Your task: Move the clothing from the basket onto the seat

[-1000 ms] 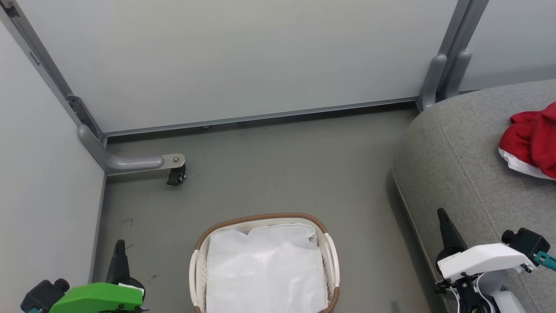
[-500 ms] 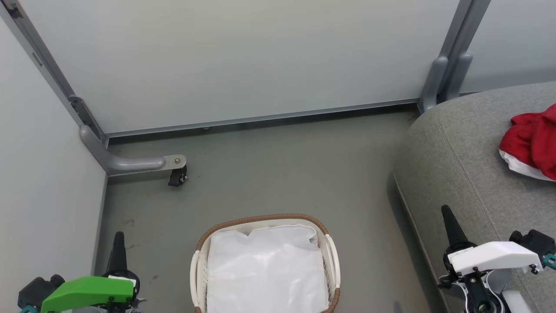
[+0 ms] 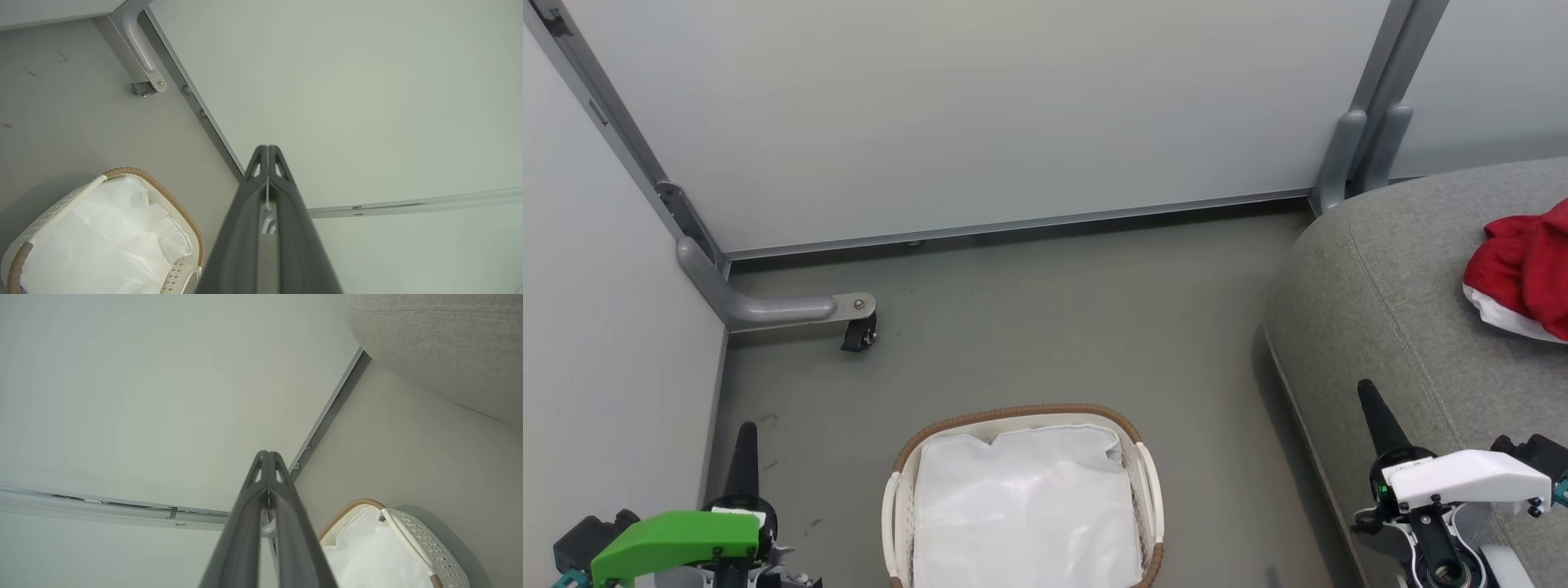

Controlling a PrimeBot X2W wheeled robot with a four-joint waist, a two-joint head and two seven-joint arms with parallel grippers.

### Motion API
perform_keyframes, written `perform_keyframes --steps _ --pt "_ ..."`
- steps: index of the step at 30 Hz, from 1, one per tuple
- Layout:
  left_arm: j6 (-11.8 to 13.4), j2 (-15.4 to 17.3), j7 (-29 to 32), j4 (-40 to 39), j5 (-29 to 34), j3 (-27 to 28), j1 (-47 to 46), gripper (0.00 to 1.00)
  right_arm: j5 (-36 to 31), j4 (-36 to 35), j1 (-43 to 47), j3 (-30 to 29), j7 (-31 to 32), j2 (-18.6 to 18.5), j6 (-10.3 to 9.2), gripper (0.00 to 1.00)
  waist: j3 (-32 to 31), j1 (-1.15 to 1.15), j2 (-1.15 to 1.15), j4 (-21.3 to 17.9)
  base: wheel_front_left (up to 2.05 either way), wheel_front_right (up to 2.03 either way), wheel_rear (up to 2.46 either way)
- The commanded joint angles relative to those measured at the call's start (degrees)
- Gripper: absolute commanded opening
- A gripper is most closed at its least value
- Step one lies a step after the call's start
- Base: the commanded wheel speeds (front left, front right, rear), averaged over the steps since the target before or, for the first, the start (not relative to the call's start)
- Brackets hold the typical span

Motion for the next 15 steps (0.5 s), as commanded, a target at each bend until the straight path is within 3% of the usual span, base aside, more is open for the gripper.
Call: perform_keyframes --steps 1,15 --pt "-0.13 0.44 0.31 -0.70 -1.19 0.26 -1.43 0.00 1.44 -0.77 0.09 -0.30 0.34 -0.33 -0.03 0.00 -0.03 0.00 0.00 0.02 0.00 0.00 0.00" --pt "-0.15 0.47 2.08 -1.43 -7.42 0.63 -2.14 0.00 8.33 -1.68 0.20 -1.13 2.15 -0.38 -0.03 0.00 -0.33 0.00 0.00 0.22 0.00 0.00 0.00"
